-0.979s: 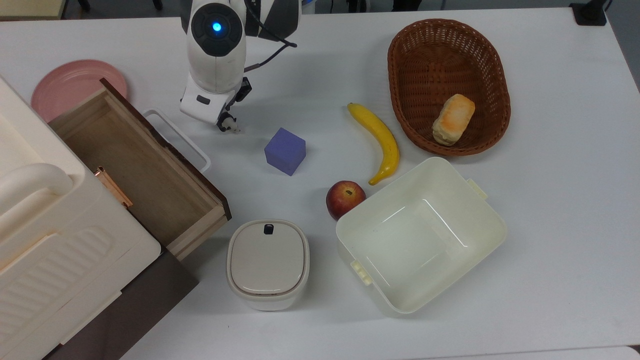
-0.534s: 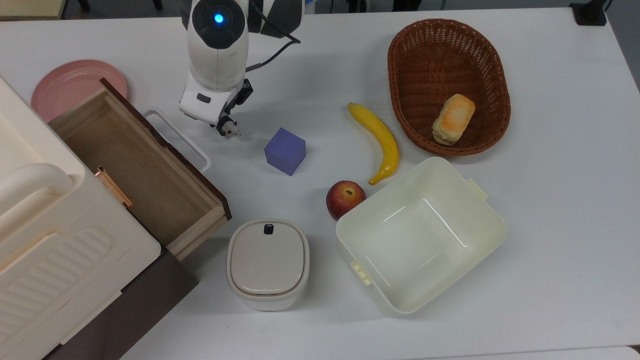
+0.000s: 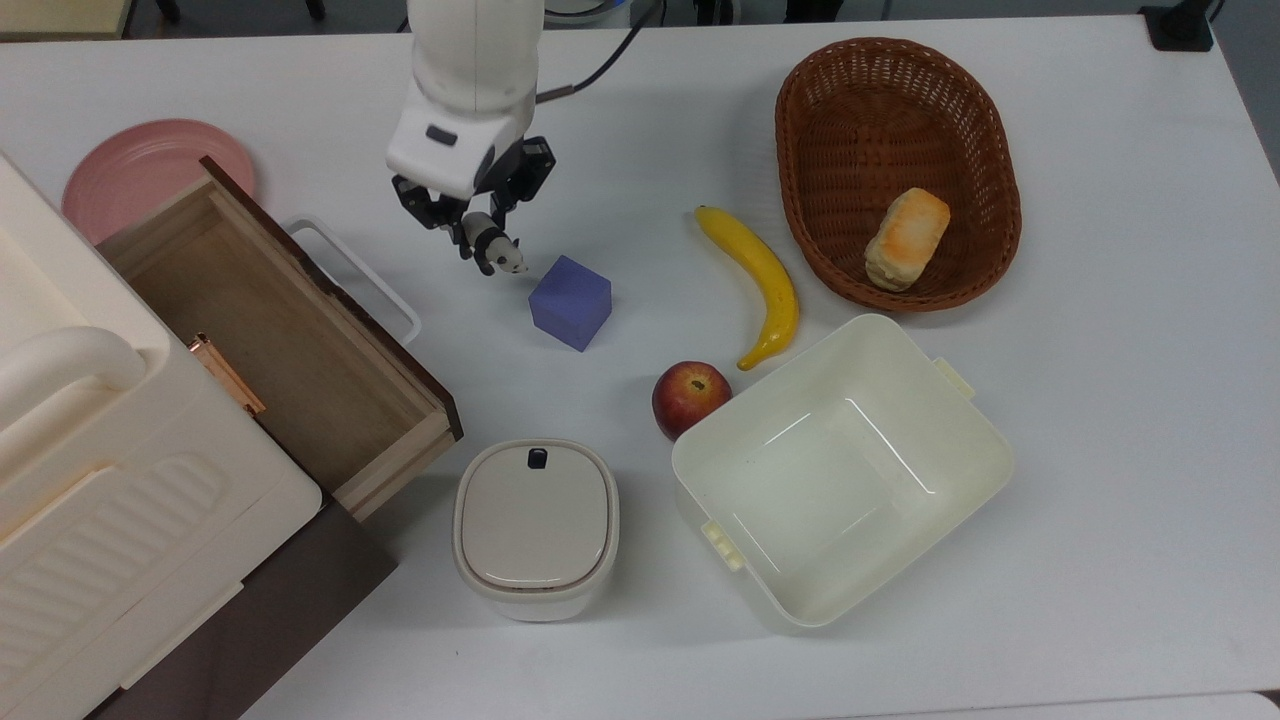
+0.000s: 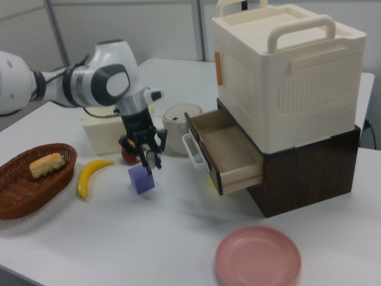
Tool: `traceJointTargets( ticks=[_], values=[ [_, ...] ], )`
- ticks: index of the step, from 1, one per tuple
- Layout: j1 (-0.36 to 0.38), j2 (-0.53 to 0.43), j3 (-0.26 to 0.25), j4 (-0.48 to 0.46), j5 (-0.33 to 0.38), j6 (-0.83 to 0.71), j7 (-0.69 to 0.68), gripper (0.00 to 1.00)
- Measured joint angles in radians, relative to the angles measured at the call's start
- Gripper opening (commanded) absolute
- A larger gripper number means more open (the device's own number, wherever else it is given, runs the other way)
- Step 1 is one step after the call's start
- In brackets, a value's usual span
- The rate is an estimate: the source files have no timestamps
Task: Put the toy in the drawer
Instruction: 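Lift the panda toy and carry it over the open drawer, then lower the panda toy into the drawer and open the gripper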
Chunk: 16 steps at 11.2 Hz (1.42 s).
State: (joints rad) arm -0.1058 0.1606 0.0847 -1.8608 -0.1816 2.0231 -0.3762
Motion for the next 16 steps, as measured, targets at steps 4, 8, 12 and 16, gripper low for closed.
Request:
traceJointTargets(
  ticks=[4, 8, 12, 16],
  values=[
    [-0.008, -0.023, -0.008, 0.086, 0.091, -0.006, 0.016, 0.02],
    [-0.077, -0.023, -0.030, 0.151, 0.127, -0.007, 0.018, 0.02],
    [-0.166, -0.022, -0.033, 0.196, 0.183, -0.007, 0.012, 0.02],
    [-0.245, -0.005, -0.033, 0.216, 0.208, -0.007, -0.006, 0.02]
  ],
)
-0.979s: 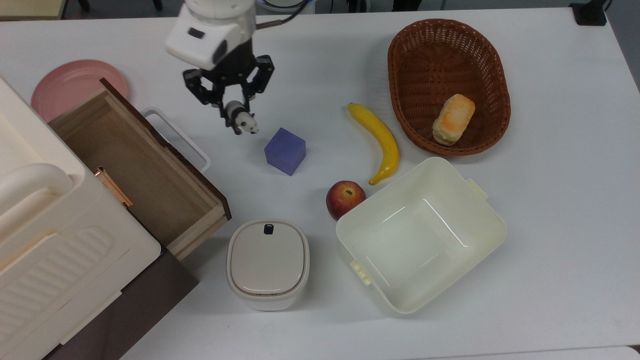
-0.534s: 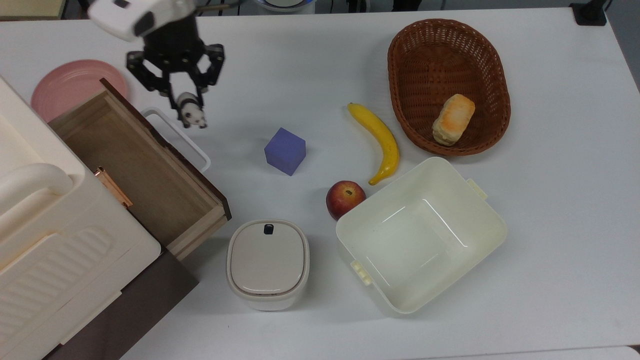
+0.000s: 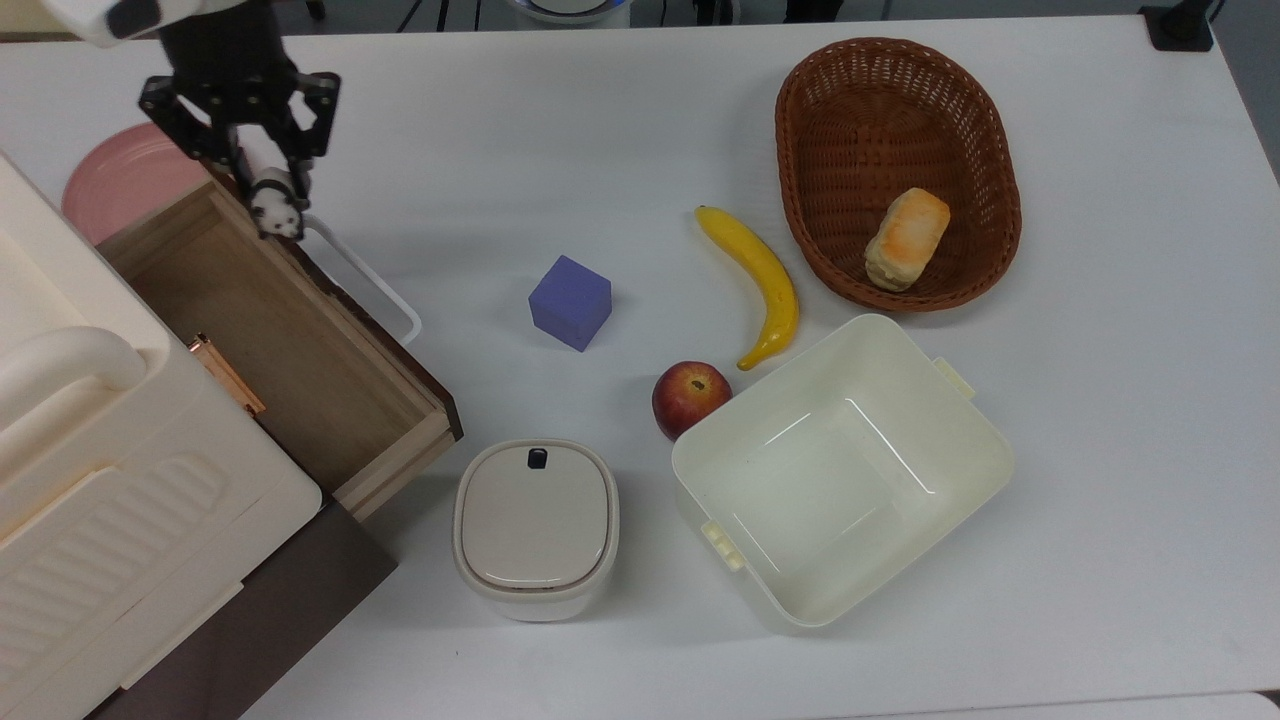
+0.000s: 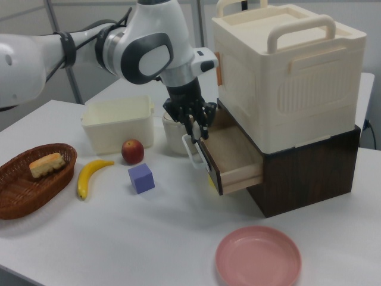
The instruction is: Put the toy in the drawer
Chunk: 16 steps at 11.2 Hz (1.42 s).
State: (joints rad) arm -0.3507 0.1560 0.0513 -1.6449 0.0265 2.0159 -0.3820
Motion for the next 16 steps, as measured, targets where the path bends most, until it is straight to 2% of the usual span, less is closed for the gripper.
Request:
traceJointTargets(
  ticks=[6, 7, 9, 10, 11, 12, 16],
  values=[
    [-0.077, 0.095, -0.005, 0.078, 0.033, 0.039, -0.022, 0.01],
    [-0.079, 0.112, -0.013, 0.081, 0.033, 0.049, -0.025, 0.07],
    [-0.080, 0.134, -0.019, 0.087, 0.033, 0.052, -0.032, 0.74],
    [-0.080, 0.136, -0.019, 0.089, 0.033, 0.052, -0.032, 0.89],
    [-0.078, 0.136, -0.019, 0.091, 0.033, 0.052, -0.032, 0.97],
    [-0.074, 0.136, -0.017, 0.093, 0.033, 0.052, -0.032, 1.00],
    [-0.062, 0.136, 0.005, 0.094, 0.033, 0.052, -0.034, 1.00]
  ],
)
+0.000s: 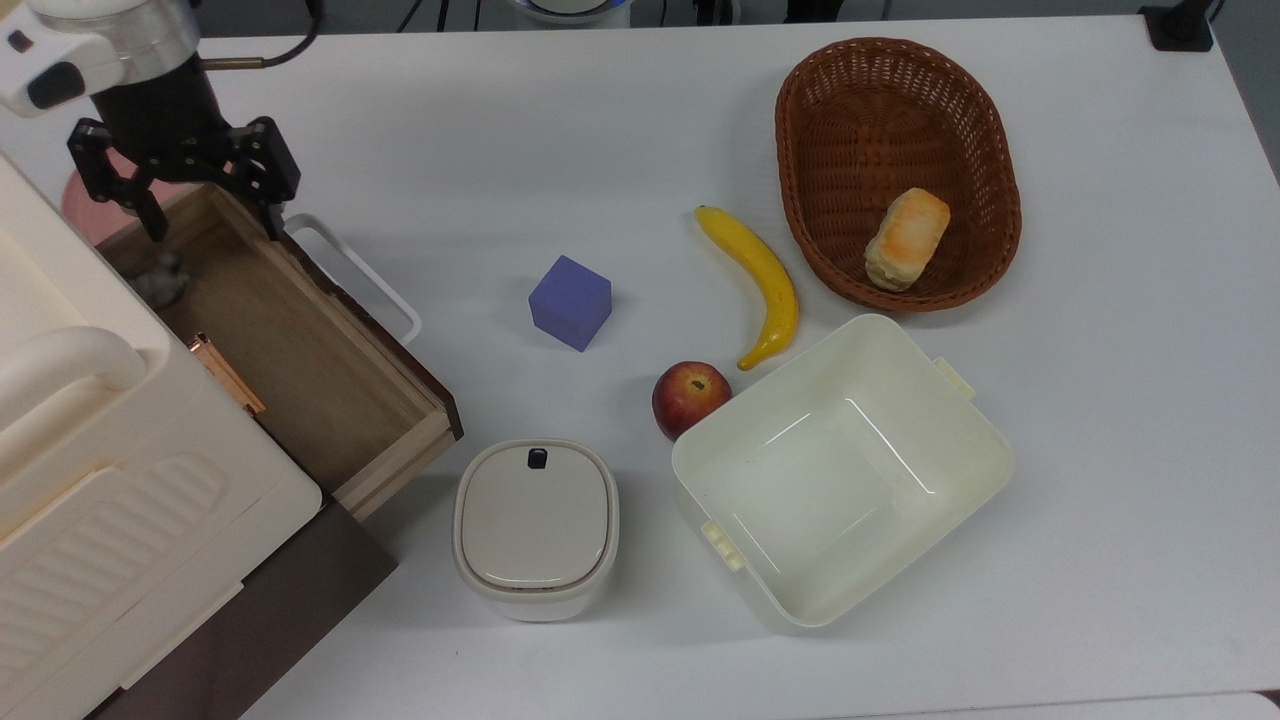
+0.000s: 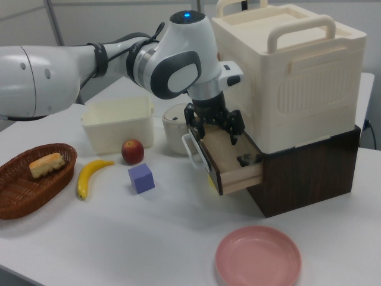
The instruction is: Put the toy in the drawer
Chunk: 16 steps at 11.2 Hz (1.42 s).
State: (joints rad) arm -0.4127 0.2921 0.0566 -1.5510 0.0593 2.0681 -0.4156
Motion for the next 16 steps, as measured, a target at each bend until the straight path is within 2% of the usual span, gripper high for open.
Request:
traceJointTargets(
  ticks=[2, 4, 7, 10, 14, 15, 16],
  values=[
    [0.003, -0.001, 0.030, 0.001, 0.000, 0.000, 0.001, 1.00],
    [0.048, -0.023, 0.051, 0.008, 0.000, -0.071, 0.056, 1.00],
    [0.155, -0.090, 0.085, 0.017, 0.000, -0.232, 0.250, 1.00],
    [0.249, -0.118, 0.099, 0.017, -0.005, -0.290, 0.445, 1.00],
    [0.308, -0.129, 0.092, 0.017, -0.036, -0.331, 0.519, 1.00],
    [0.330, -0.145, 0.061, 0.018, -0.053, -0.360, 0.519, 1.00],
    [0.365, -0.170, 0.008, 0.018, -0.062, -0.399, 0.517, 1.00]
  ],
)
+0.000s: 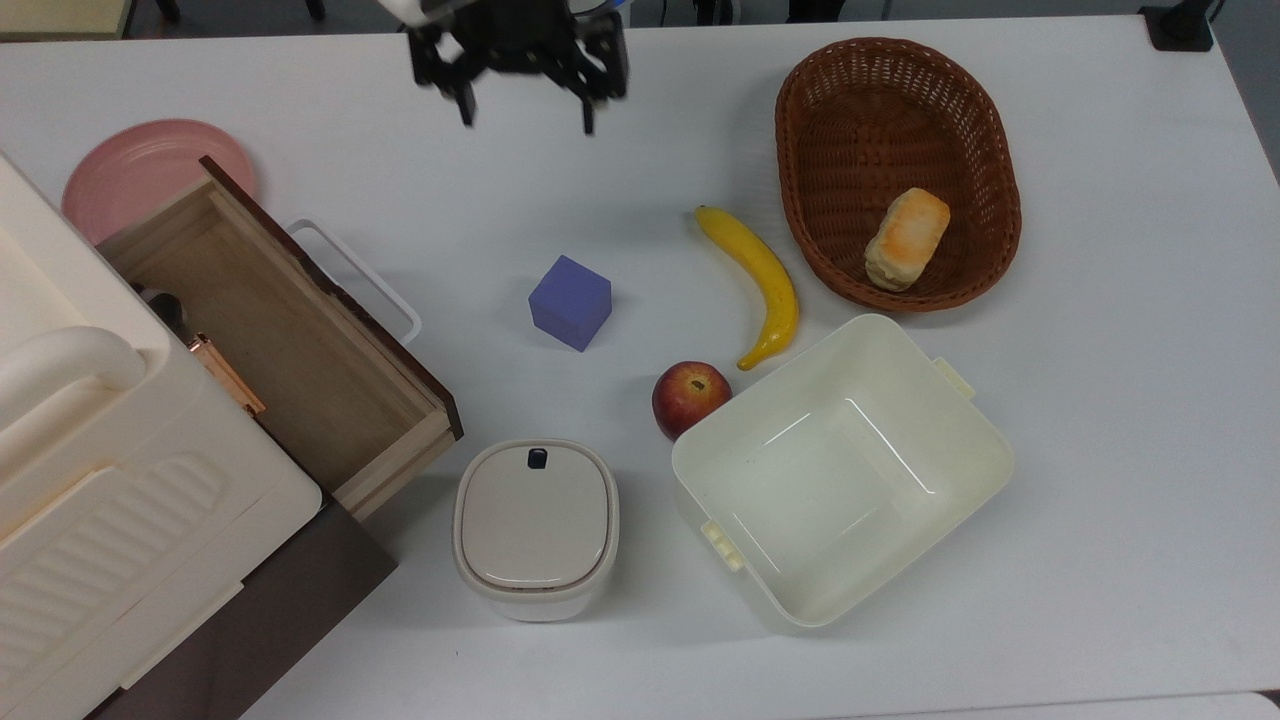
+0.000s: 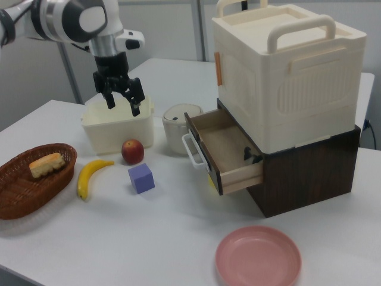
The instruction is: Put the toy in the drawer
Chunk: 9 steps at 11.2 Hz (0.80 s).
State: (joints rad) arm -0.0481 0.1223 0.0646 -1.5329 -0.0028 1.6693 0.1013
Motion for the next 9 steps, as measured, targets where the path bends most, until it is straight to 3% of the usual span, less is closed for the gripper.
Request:
traceJointTargets(
  ticks=[2, 3, 9],
  values=[
    [0.061, -0.062, -0.112, -0.002, -0.001, -0.047, -0.030, 1.00],
    [0.068, -0.087, -0.136, -0.008, -0.001, -0.053, -0.039, 1.00],
    [0.095, -0.125, -0.155, -0.061, -0.001, -0.053, -0.040, 1.00]
  ],
)
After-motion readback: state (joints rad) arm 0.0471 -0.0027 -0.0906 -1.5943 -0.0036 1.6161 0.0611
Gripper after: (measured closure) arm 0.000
